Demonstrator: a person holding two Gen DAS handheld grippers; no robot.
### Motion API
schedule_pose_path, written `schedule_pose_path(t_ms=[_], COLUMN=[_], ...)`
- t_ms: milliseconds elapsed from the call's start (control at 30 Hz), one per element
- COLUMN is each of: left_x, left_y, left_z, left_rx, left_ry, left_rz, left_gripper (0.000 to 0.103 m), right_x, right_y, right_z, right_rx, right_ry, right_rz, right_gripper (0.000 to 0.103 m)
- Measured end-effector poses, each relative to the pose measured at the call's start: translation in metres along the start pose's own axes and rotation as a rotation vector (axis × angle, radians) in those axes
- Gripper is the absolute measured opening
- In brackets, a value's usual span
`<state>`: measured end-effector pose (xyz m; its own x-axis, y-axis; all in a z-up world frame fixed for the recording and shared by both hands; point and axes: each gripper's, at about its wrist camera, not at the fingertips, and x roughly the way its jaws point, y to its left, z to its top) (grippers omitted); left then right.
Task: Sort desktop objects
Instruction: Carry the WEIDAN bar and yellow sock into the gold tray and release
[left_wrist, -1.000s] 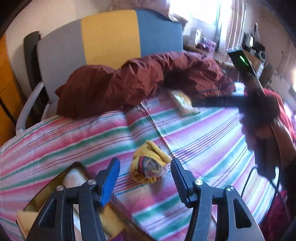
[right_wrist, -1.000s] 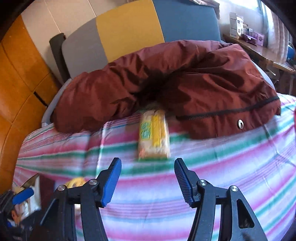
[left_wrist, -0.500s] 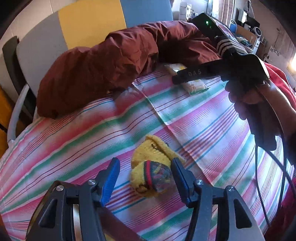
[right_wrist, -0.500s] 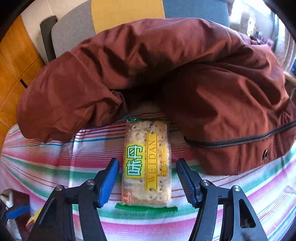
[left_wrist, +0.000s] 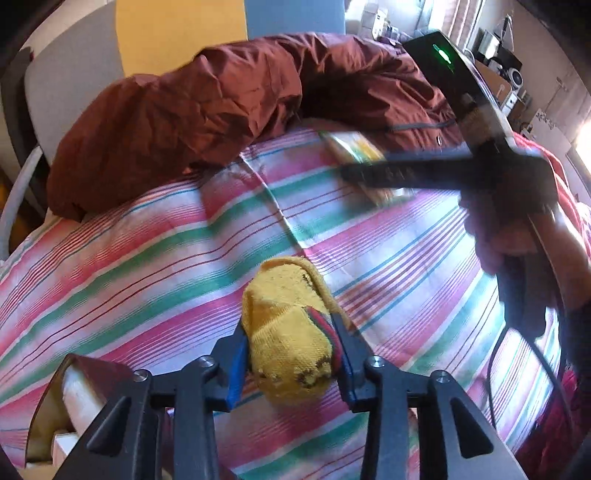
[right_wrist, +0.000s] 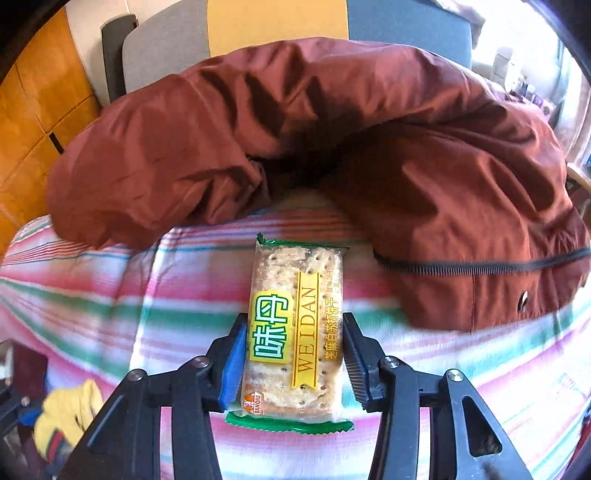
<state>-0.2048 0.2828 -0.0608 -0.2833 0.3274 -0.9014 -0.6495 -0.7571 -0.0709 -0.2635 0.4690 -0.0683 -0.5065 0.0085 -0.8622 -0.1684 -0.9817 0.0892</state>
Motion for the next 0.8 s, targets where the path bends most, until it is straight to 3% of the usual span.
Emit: schedule_pose_path(t_ms=[233, 367, 600, 800], left_x=[-0.042, -0.082, -0.139, -0.174], left_y=[-0.007, -0.004, 0.003, 0.011], left_z=[-0.004, -0.013, -0.044, -0.082], left_rx=[-0.057, -0.124, -0.223, -0.299], left_ry=[-0.106, -0.208, -0.335, -0.392], left_rz=[0.026, 0.08, 0.182, 0.256], left_gripper=[0.038, 0.038, 0.038, 0.038], right_x=[-0.026, -0.046, -0.086, -0.119], right_y=[0.008, 0.021, 0.058, 0.09], right_z=[-0.035, -0.053, -0.082, -0.107], right_rx=[0.016, 0.001, -0.019, -0.049], right_ry=[0.007, -0.008, -0.057, -0.103], right_rz=[0.048, 0.077, 0.141, 0.222], right_gripper=[0.048, 0.048, 0.048, 0.048])
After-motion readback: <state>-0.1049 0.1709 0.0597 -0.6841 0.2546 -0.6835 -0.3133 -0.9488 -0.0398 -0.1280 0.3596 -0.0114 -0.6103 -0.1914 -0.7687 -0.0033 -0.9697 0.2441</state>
